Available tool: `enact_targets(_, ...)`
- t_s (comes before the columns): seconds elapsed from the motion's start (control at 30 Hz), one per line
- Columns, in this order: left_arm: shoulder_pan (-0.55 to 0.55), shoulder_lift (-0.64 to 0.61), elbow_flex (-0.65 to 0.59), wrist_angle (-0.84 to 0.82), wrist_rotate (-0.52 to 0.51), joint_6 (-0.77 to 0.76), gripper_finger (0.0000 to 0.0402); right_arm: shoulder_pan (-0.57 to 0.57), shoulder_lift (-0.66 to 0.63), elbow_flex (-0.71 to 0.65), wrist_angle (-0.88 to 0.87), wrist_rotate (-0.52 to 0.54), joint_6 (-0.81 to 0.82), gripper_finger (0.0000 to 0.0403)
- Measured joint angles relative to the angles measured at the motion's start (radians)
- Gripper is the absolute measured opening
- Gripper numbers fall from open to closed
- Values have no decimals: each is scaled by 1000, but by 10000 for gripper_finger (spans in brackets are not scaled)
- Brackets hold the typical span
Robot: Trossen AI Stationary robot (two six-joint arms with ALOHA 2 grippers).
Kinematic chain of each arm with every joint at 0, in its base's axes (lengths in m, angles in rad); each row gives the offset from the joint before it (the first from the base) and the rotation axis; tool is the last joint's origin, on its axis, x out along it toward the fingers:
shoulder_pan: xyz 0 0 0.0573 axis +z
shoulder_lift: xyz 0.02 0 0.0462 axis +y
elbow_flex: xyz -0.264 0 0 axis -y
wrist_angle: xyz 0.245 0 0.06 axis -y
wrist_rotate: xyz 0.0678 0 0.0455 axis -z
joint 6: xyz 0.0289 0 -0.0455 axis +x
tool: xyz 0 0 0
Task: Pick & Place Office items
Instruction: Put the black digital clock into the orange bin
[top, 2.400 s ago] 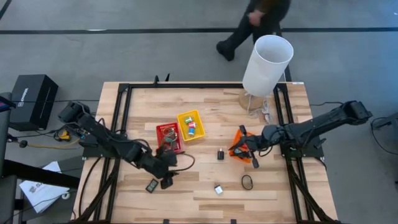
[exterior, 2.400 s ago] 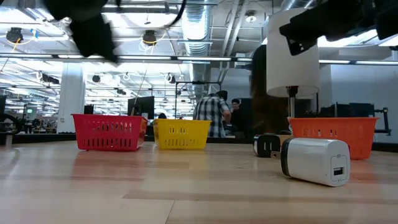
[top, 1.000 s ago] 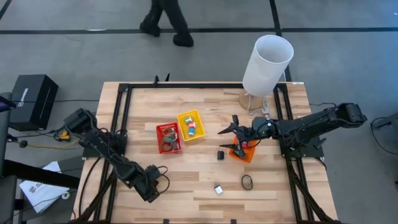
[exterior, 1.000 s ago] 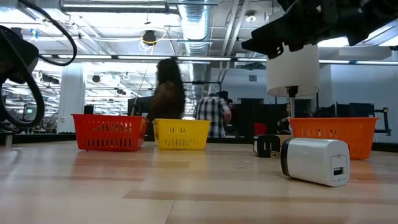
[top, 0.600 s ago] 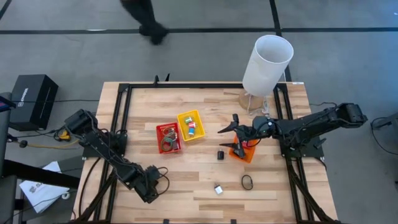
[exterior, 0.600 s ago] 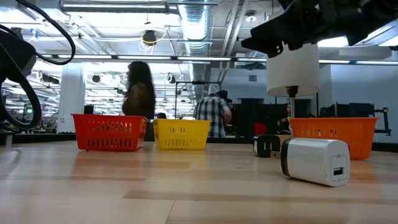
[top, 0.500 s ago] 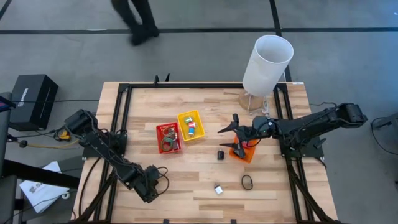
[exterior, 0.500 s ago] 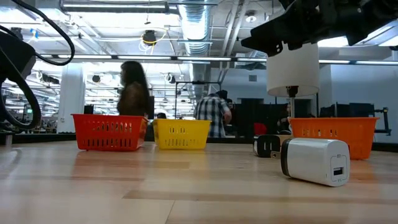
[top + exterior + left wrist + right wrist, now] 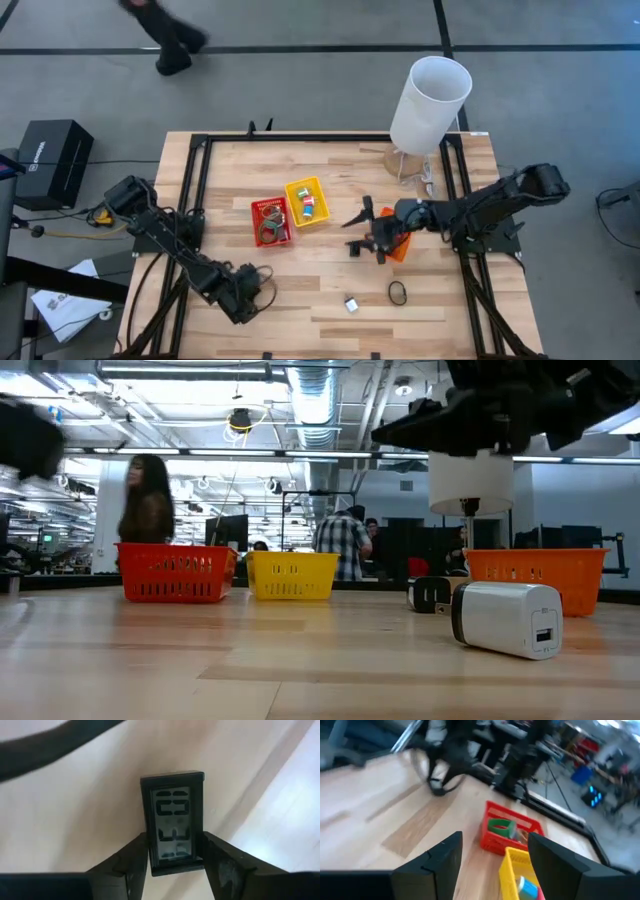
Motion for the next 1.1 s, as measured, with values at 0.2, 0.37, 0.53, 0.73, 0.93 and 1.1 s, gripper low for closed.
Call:
enact_targets(0.2, 38, -70, 7, 26, -144, 57, 145, 60, 148, 99, 53, 0, -128, 199)
enact_targets(0.37, 114, -122, 9, 117, -194, 243, 159, 79, 276, 253, -8, 0, -142, 196)
enact_targets(0.53, 187, -155, 9, 259, -132, 420, 155, 123, 383, 397, -149, 0, -263, 195)
enact_targets(0.73, 232, -156, 9, 294, -77, 518, 155, 168, 461, 534, -285, 20, -292, 195)
enact_targets(0.93, 255, -156, 7, 329, -74, 554, 156, 186, 494, 606, -335, 34, -332, 195)
enact_targets(1.1, 265, -156, 7, 364, -74, 562, 155, 188, 494, 611, -331, 34, -352, 195)
